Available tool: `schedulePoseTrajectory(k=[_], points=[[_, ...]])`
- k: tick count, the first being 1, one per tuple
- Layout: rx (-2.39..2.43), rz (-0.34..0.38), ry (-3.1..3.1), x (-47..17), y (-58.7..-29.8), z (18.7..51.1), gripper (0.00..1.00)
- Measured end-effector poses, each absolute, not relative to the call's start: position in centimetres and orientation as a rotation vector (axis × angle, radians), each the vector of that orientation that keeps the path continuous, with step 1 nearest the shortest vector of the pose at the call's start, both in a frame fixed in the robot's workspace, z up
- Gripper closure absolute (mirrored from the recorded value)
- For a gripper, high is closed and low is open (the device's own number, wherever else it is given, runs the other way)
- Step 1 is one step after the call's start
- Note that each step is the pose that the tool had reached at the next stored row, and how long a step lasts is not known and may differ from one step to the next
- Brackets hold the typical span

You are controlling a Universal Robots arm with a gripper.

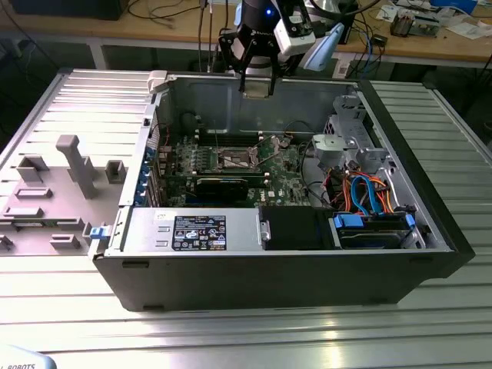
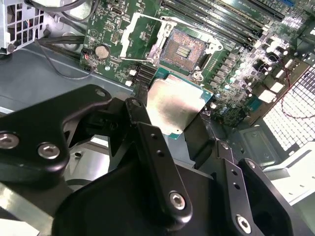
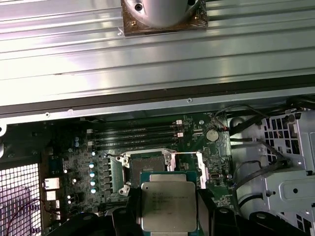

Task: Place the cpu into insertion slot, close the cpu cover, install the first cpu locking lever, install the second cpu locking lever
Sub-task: 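Place the cpu into insertion slot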

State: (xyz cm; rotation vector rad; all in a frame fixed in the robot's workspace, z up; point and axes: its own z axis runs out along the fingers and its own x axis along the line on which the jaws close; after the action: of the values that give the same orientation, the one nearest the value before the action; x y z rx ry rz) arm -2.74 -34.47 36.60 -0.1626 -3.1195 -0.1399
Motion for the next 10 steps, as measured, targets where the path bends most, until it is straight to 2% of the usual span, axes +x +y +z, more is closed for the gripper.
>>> schedulePoseTrajectory(k=[10], points=[[-0.265, -0.141, -3.115, -2.74, -34.47, 36.54, 0.46]])
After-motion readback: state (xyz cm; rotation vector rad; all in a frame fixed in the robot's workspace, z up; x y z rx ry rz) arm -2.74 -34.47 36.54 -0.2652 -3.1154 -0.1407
